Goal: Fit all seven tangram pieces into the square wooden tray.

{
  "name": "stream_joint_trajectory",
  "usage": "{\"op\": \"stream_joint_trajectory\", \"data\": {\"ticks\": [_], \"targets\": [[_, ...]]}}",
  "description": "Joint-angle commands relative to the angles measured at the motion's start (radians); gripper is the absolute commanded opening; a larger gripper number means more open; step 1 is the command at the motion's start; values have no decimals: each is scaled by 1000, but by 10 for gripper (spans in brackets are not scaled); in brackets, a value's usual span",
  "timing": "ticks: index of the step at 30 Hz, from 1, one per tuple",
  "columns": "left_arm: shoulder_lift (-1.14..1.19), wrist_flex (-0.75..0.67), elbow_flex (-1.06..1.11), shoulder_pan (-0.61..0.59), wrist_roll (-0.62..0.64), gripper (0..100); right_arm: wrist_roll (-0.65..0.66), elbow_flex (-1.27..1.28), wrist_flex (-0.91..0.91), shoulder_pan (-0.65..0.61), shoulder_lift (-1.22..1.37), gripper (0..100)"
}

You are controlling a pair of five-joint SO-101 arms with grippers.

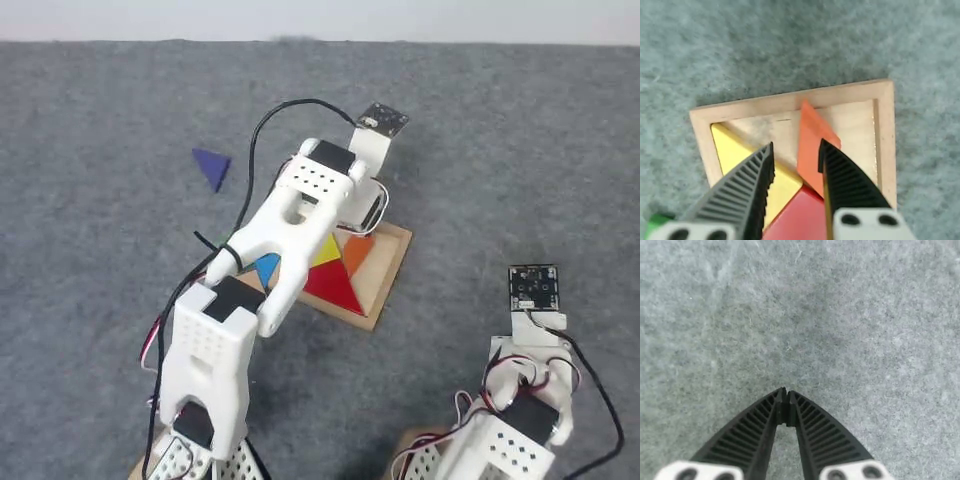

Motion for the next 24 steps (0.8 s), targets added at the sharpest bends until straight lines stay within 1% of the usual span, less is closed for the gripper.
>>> {"op": "stream_joint_trajectory", "data": {"ticks": [1,4,8,11,15,18,21,24], "targets": [[-31,-34,-8,5,-8,141,9,15,-1,-7,-13,9],[-49,-55,-2,49,-15,141,8,15,-1,-7,-13,9],[-61,-66,15,153,-71,141,8,15,-1,-7,-13,9],[-37,-68,24,181,-77,141,8,15,-1,-7,-13,9],[17,-69,19,130,-80,141,9,15,-1,-7,-13,9],[43,-94,19,71,-123,141,9,15,-1,-7,-13,9],[52,-126,19,6,-135,141,8,15,-1,-7,-13,9],[44,-130,18,-23,-176,141,8,15,-1,-13,-13,9]]}}
